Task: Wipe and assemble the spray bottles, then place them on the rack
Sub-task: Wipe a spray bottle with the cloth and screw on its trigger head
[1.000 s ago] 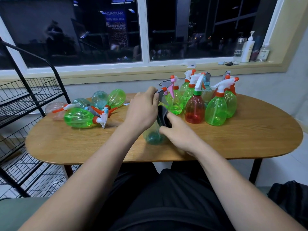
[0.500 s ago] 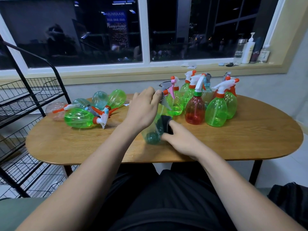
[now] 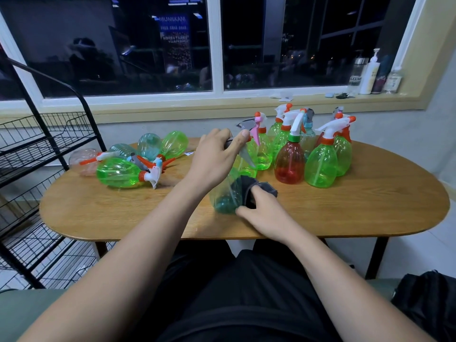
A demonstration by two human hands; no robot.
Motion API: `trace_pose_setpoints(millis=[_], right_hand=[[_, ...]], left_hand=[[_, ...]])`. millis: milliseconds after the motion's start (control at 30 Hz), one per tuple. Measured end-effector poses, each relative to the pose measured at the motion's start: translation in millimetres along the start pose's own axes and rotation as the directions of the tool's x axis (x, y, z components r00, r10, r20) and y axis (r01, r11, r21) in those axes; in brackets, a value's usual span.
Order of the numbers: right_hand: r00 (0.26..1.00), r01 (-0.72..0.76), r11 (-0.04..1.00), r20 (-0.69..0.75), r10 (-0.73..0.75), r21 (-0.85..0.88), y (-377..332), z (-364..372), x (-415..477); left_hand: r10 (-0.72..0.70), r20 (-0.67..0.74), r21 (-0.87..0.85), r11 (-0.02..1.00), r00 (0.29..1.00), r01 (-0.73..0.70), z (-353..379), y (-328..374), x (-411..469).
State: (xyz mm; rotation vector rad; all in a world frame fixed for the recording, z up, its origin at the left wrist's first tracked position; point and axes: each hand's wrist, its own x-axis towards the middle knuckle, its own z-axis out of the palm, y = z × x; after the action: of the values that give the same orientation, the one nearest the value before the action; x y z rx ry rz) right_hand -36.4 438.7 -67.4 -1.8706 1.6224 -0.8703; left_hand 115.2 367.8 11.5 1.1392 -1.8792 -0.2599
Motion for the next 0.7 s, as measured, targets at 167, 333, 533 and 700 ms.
trace_pose_setpoints(millis=[167,333,533,700], right_hand=[[0.999,0.030,0.988,-0.035,-0.025,0.151,8.1,2.1,1.1],[0.996,0.083,0.954,-0.049,-0.072,0.290,10.7,-0.2,-0.7],[0.994,0.108,0.943,-0.066,-0.092,0.316,12.0,0.8,-0.6],[0.992,0.106,0.933,-0.096,-0.077,0.345,18.0,2.0,1.9]], left_hand=[[-0.026,0.046,-0.176,0.984,0.999,0.034,-7.6,-8.2,-7.4],[-0.095,0.040,-0.299,0.949,0.995,0.103,-15.0,-14.7,-32.4],[-0.132,0.157,-0.288,0.942,0.979,0.174,-13.4,-20.6,-59.7],[-0.180,0.149,-0.226,0.951,0.972,0.211,-7.3,-26.0,-69.6]])
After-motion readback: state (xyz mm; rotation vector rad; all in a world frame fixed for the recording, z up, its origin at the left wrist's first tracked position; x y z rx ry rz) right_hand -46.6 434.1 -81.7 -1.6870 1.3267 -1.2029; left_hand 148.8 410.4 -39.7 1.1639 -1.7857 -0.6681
